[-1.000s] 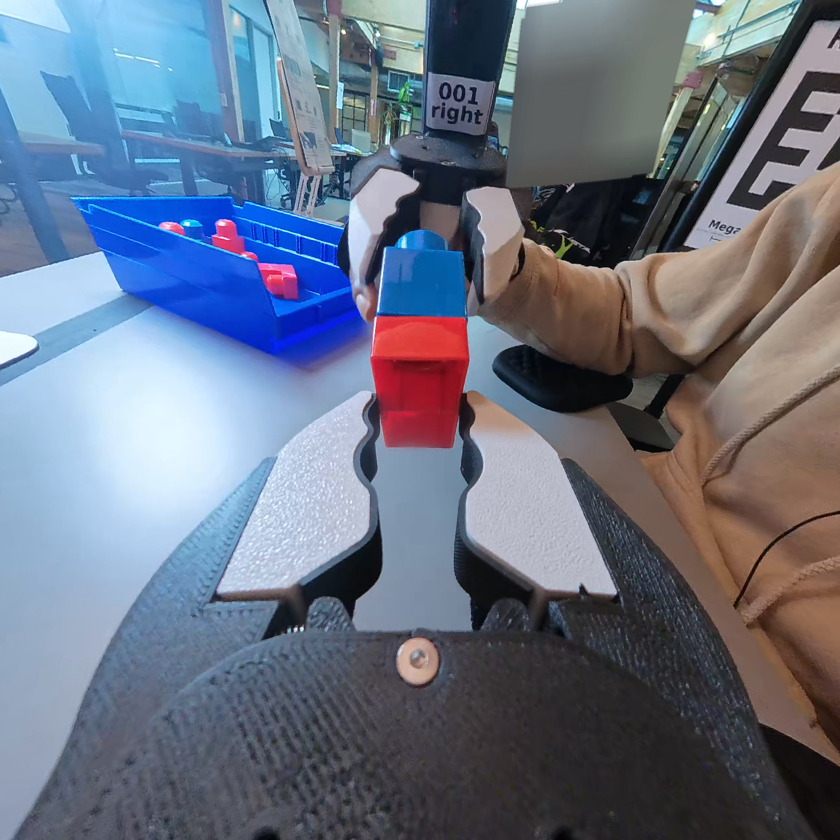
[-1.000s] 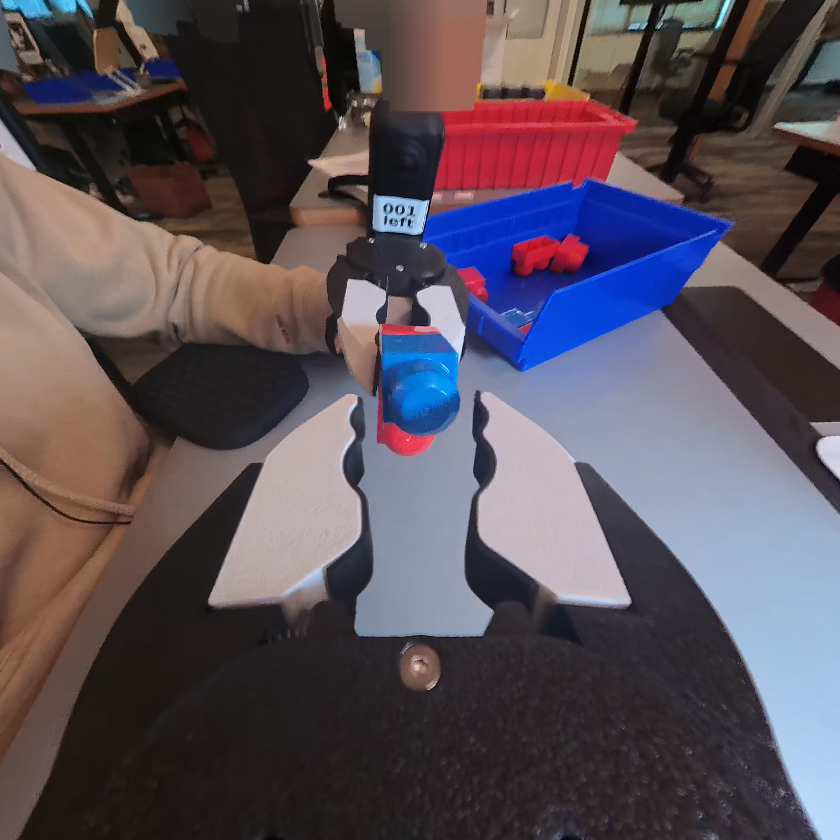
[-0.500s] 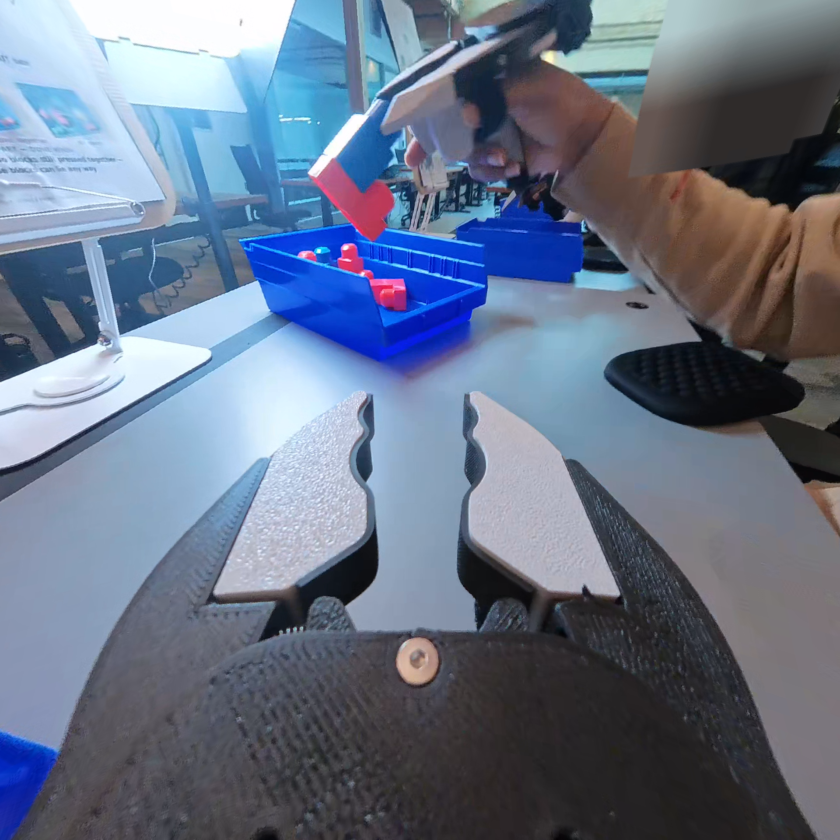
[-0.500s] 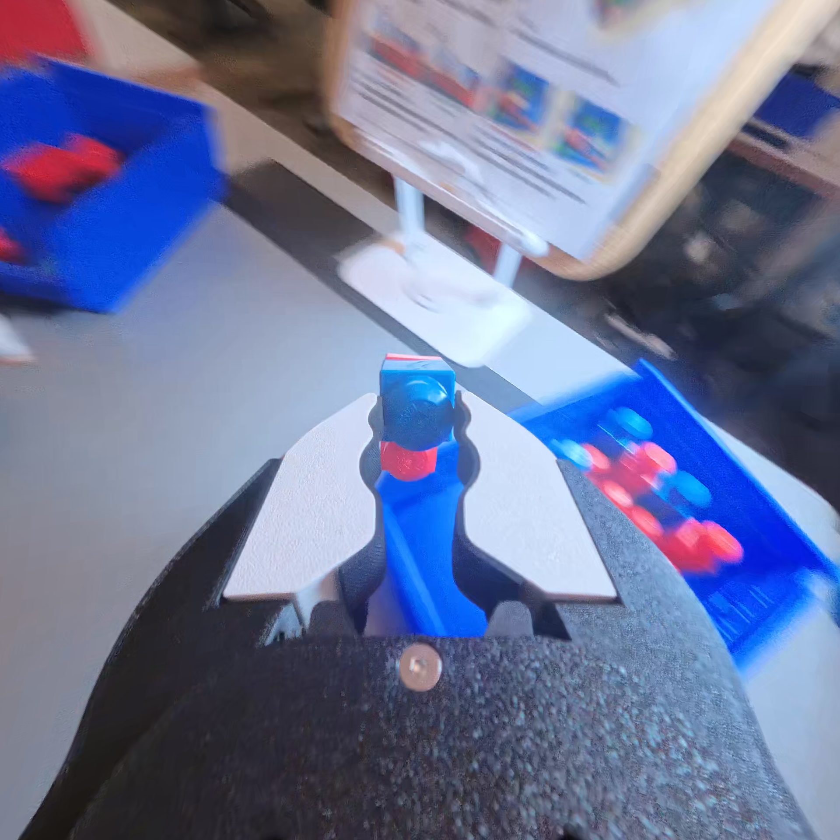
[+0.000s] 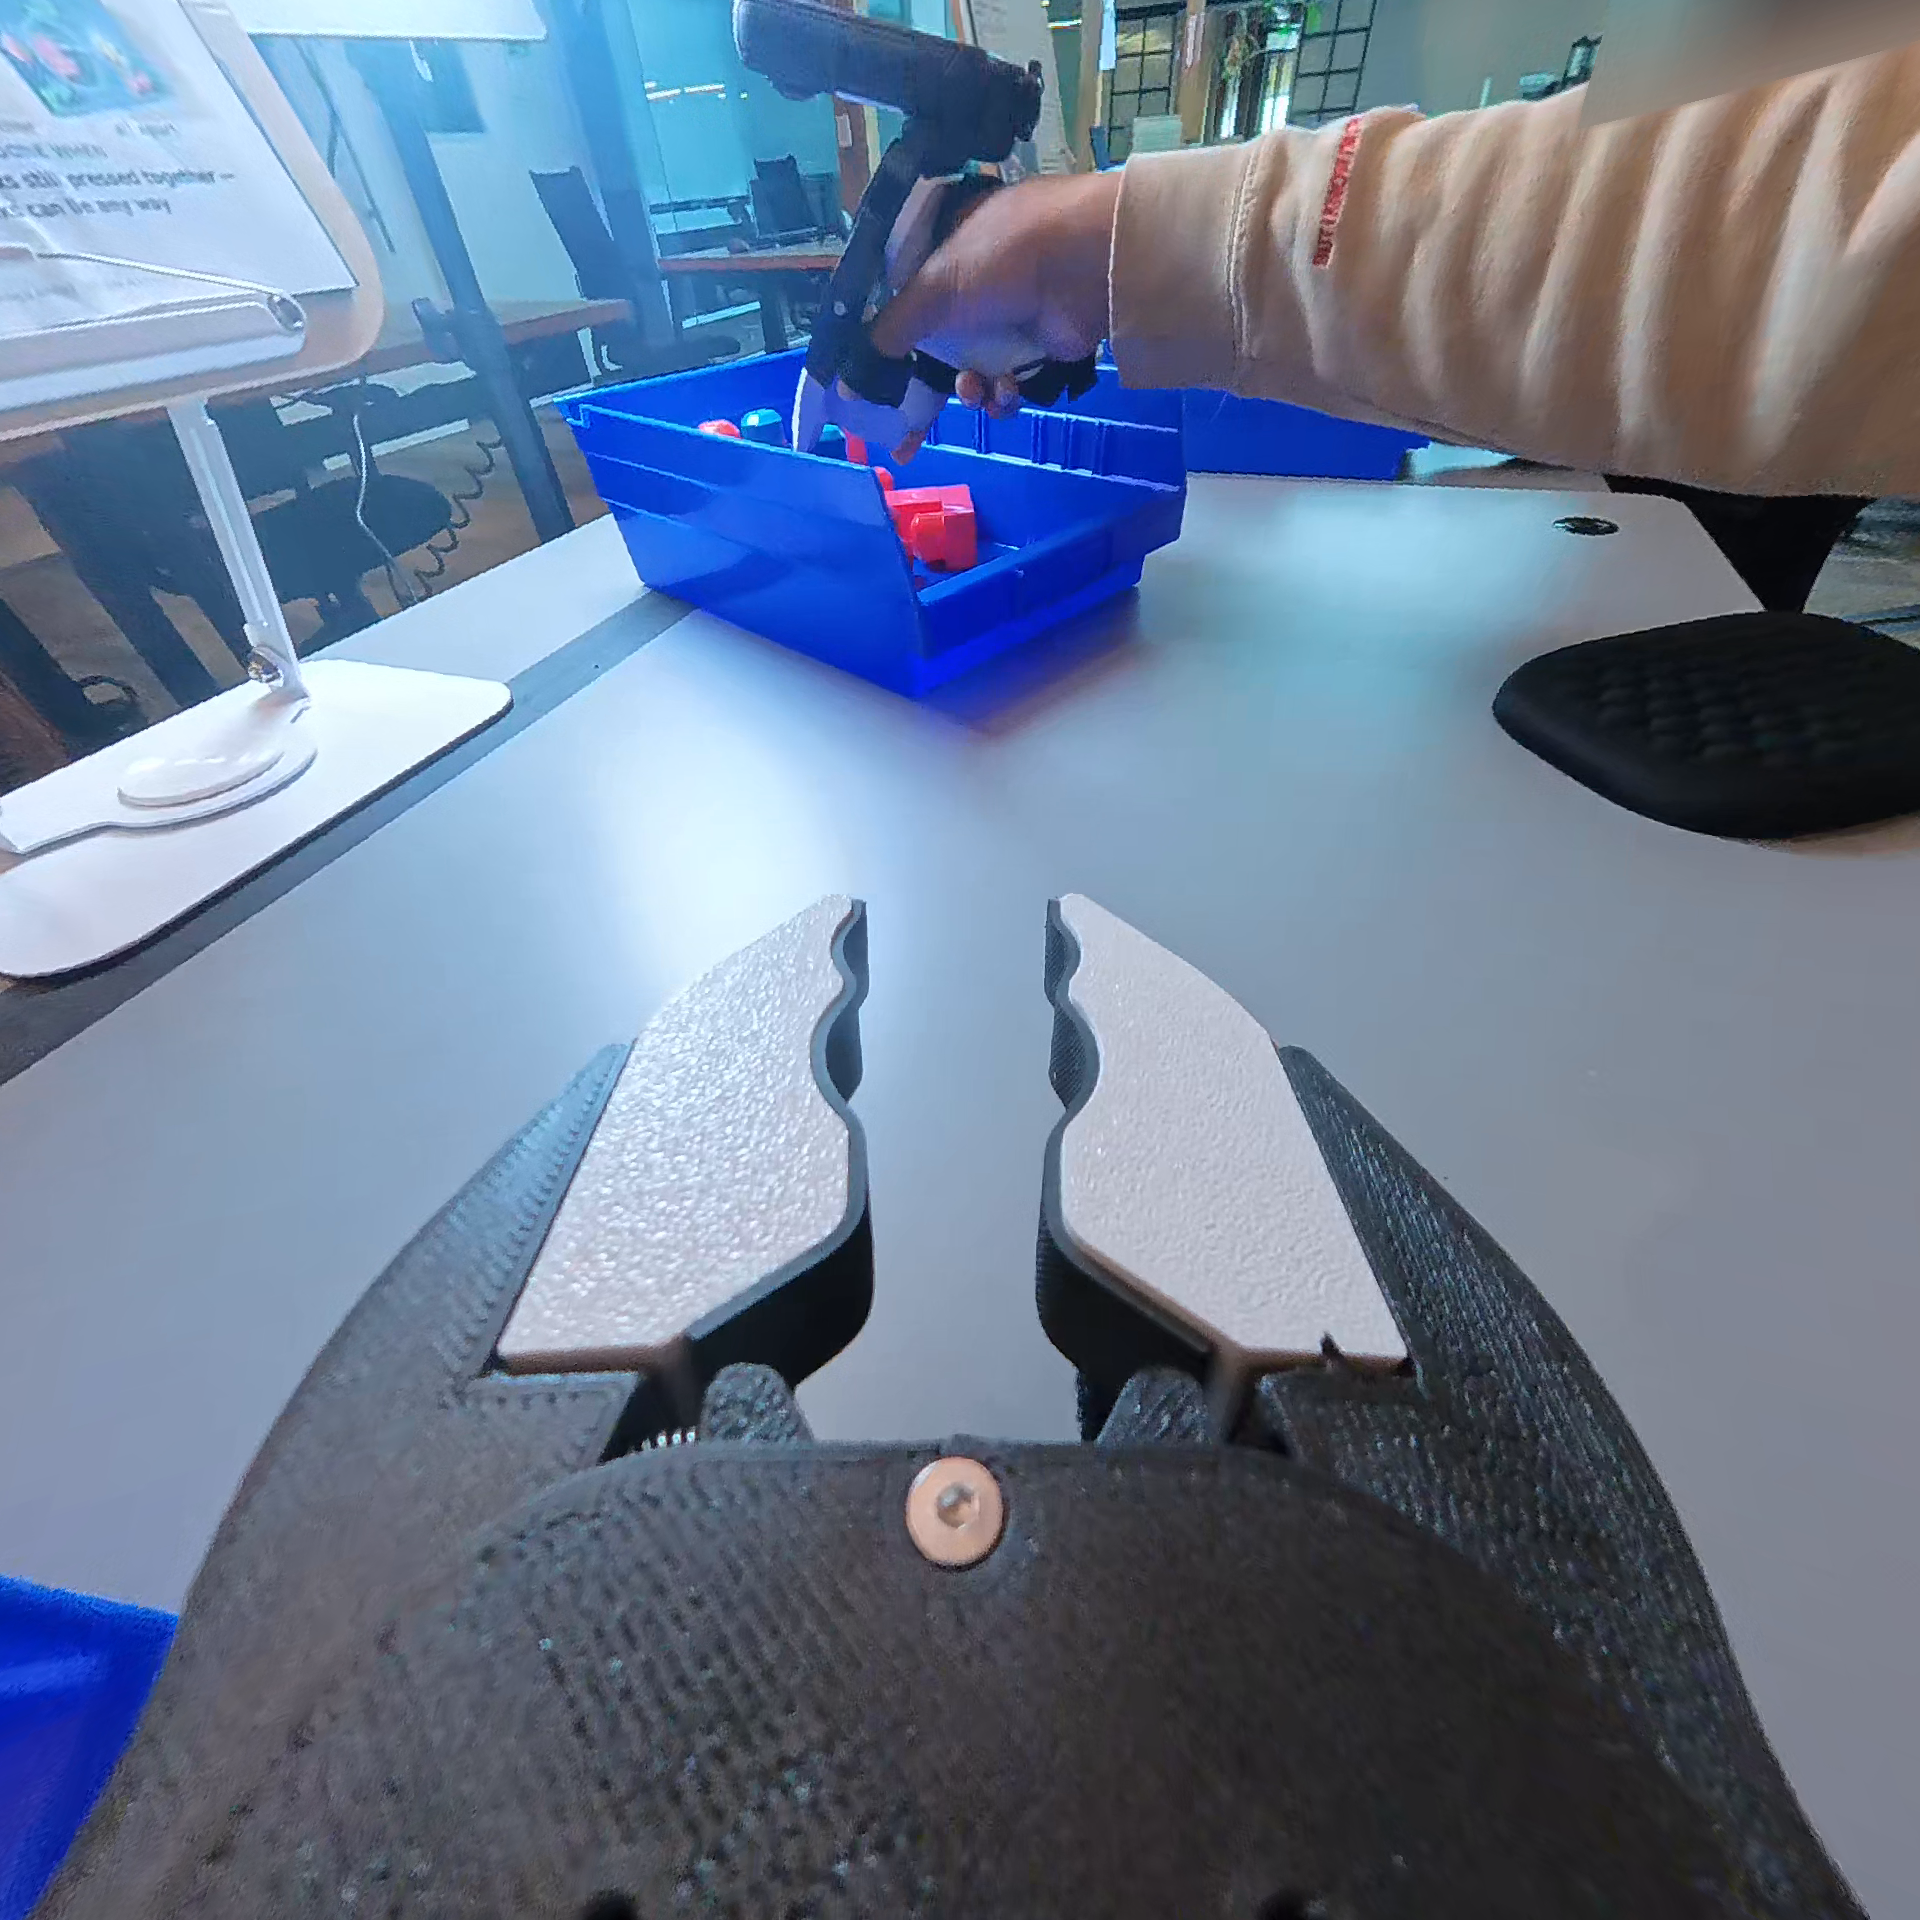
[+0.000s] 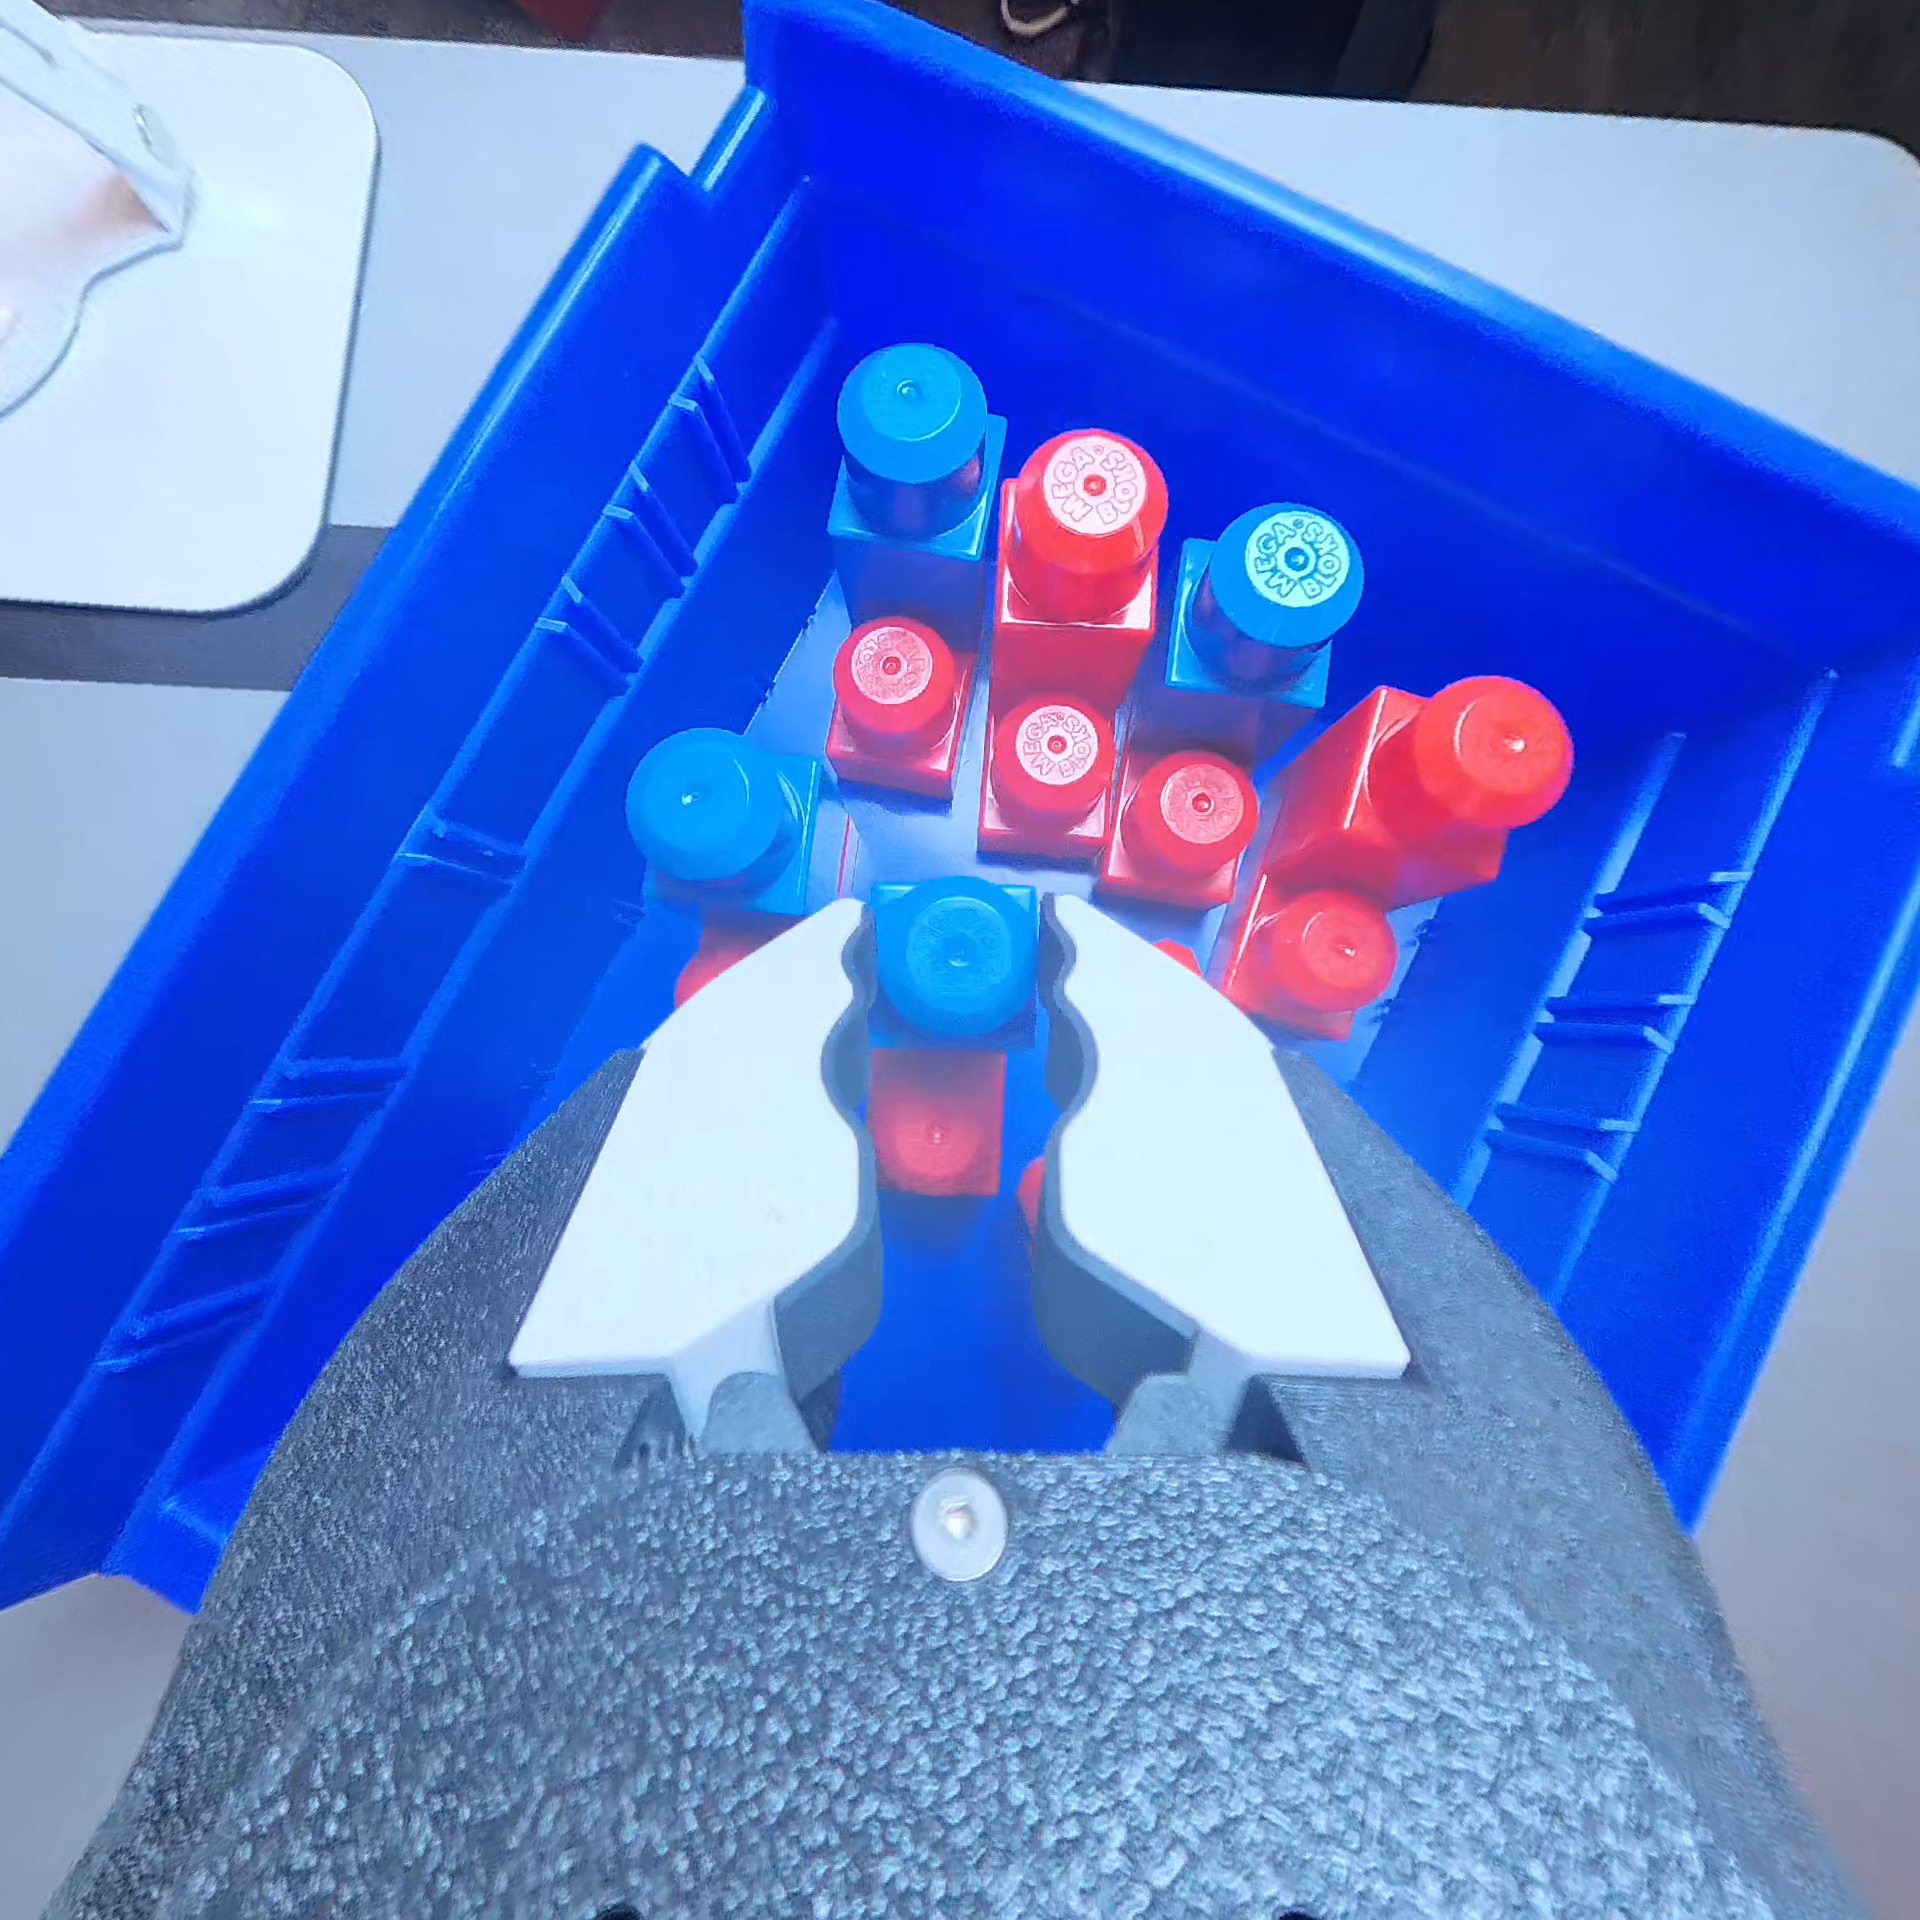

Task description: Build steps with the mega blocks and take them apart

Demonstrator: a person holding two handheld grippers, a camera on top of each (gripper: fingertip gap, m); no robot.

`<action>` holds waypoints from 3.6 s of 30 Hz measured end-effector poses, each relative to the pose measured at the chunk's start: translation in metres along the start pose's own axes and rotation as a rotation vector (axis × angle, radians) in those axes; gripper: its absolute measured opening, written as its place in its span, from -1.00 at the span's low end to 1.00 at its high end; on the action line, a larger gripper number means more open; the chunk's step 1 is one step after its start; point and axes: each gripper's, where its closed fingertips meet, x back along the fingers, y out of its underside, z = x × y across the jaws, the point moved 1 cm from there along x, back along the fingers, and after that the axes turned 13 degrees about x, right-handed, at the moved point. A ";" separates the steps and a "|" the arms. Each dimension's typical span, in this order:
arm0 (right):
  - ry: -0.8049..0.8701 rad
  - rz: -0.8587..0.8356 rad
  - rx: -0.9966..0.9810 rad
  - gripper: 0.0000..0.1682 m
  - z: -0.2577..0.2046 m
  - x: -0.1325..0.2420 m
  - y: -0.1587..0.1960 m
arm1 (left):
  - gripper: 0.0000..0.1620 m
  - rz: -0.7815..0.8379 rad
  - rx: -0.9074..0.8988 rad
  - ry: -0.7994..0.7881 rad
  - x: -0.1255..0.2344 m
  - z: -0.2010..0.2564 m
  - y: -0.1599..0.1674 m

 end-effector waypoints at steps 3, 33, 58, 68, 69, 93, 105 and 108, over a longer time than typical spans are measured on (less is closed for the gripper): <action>0.026 0.098 0.018 -0.54 0.001 0.007 -0.008 | -0.58 0.000 0.047 -0.007 0.001 -0.005 0.000; -0.497 0.614 0.460 -0.57 -0.239 0.164 0.103 | -0.79 -1.611 -0.097 -0.977 0.264 -0.263 0.067; -0.350 1.187 1.037 -0.31 -0.343 0.231 0.107 | -0.97 -0.083 0.448 0.784 0.025 0.127 -0.064; -0.479 0.903 1.144 -0.59 -0.342 0.201 0.130 | -0.81 -0.117 0.523 0.658 0.001 0.116 -0.042; -0.495 0.754 1.151 -0.59 -0.334 0.186 0.136 | -0.72 -0.123 0.518 0.607 0.004 0.106 -0.044; -0.463 0.413 0.882 -0.43 -0.273 0.132 0.138 | -0.45 -1.337 0.047 -0.677 0.226 -0.174 0.037; -0.468 0.531 0.797 -0.49 -0.266 0.143 0.126 | -0.54 -1.707 -0.022 -0.406 0.236 -0.172 0.093; -0.464 0.562 0.781 -0.50 -0.264 0.146 0.122 | -0.54 -1.448 -0.086 -0.486 0.212 -0.185 0.058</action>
